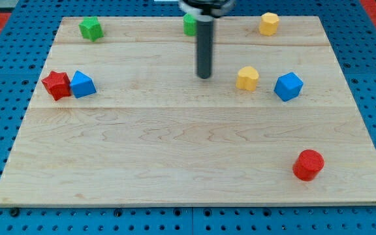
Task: Move the yellow heart towards the left bottom corner
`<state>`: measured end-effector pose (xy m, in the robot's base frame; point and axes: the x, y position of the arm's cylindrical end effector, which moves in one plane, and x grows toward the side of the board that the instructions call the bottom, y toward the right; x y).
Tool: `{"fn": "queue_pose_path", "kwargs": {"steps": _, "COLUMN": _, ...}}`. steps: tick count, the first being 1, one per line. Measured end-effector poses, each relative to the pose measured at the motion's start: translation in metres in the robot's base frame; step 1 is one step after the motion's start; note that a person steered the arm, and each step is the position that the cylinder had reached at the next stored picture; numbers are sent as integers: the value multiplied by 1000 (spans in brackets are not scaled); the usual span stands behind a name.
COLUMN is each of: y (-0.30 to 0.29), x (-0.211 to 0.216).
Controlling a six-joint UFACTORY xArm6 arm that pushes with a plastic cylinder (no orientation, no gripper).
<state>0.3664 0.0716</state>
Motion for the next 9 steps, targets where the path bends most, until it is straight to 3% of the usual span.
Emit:
{"fn": "queue_pose_path", "kwargs": {"steps": 1, "y": 103, "x": -11}}
{"fn": "queue_pose_path", "kwargs": {"steps": 3, "y": 126, "x": 31}}
{"fn": "queue_pose_path", "kwargs": {"steps": 4, "y": 96, "x": 32}}
{"fn": "queue_pose_path", "kwargs": {"steps": 6, "y": -50, "x": 102}}
{"fn": "queue_pose_path", "kwargs": {"steps": 7, "y": -85, "x": 92}}
{"fn": "queue_pose_path", "kwargs": {"steps": 9, "y": 29, "x": 162}}
